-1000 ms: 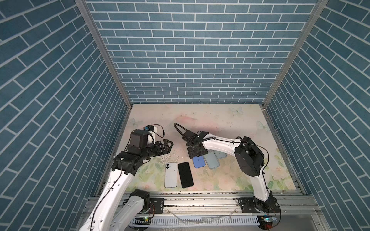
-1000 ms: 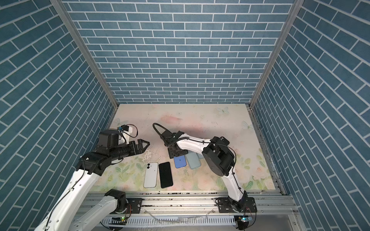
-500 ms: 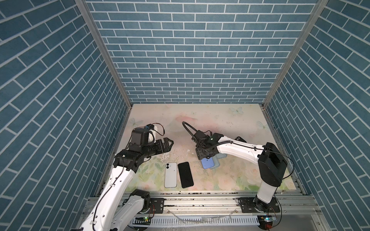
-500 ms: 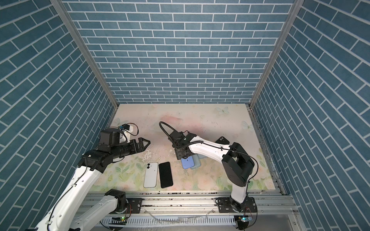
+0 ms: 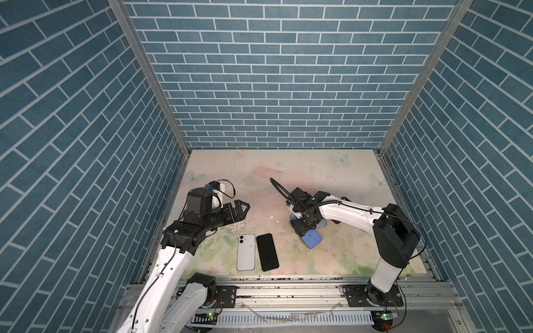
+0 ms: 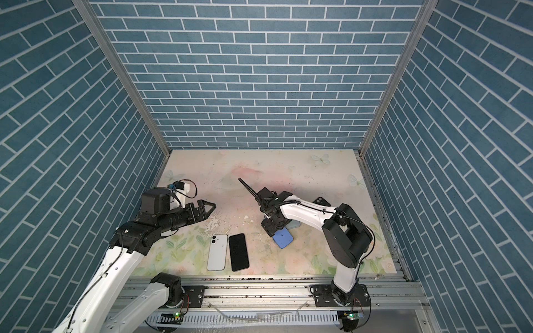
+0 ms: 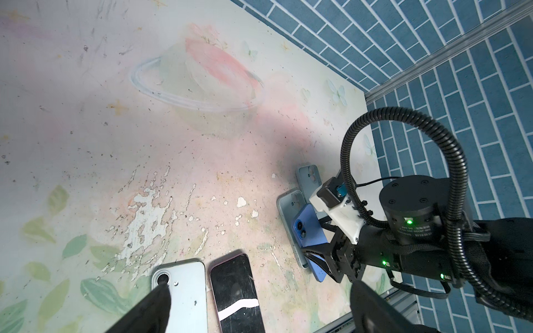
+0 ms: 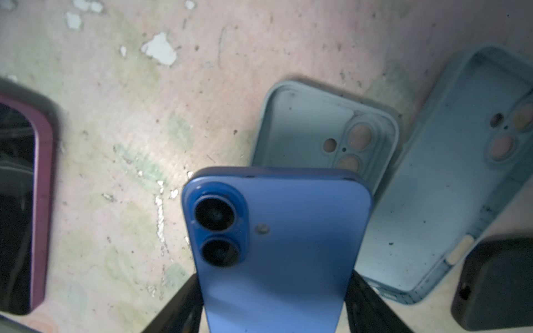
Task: Put the phone into the phone case
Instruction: 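Carry the blue phone toward the left gripper while the left arm reaches in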
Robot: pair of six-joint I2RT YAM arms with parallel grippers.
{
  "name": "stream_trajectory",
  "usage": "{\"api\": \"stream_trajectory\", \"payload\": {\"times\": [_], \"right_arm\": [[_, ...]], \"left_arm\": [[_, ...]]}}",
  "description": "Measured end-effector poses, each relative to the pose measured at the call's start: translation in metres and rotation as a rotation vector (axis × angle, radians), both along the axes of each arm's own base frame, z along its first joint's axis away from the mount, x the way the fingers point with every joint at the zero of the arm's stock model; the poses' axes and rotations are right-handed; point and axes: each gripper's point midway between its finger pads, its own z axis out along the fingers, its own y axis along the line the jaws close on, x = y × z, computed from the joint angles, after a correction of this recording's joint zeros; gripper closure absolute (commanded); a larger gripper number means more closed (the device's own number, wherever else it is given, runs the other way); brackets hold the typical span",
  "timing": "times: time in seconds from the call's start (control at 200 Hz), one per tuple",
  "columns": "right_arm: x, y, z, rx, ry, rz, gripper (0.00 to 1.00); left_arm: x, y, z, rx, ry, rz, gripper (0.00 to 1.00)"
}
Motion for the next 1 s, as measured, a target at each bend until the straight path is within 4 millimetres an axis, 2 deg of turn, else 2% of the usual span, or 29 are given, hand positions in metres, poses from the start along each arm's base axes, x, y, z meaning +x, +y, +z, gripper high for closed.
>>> {"api": "stream_trajectory", "payload": {"times": [0.16, 0.305, 0.47, 0.58, 0.63, 0.845, 1.0], "right_arm": [[0.007, 0.008, 0.000, -0.017, -0.006, 0.101, 0.23], [0.007, 0.008, -0.011, -0.039, 0.012, 0.118, 0.25], [0.010, 0.008, -0.013, -0.043, -0.001, 0.118, 0.25], [0.012, 0.006, -0.013, -0.058, -0.016, 0.132, 0.13], [0.013, 0.005, -0.013, -0.064, -0.021, 0.143, 0.11], [0.004, -0.007, -0.017, -0.088, -0.008, 0.153, 0.12], [-0.005, -0.018, -0.025, -0.105, 0.010, 0.149, 0.18]], "left_arm": [[0.000, 0.000, -0.004, -0.008, 0.020, 0.010, 0.02], [0.001, 0.000, -0.005, -0.008, 0.027, 0.011, 0.02], [0.000, 0.000, -0.005, -0.008, 0.027, 0.011, 0.02], [0.000, 0.000, -0.005, -0.008, 0.026, 0.011, 0.02], [0.000, 0.000, -0.004, -0.009, 0.024, 0.011, 0.02], [0.000, 0.000, -0.004, -0.010, 0.024, 0.012, 0.02], [0.000, 0.000, -0.003, -0.012, 0.019, 0.012, 0.02]]}}
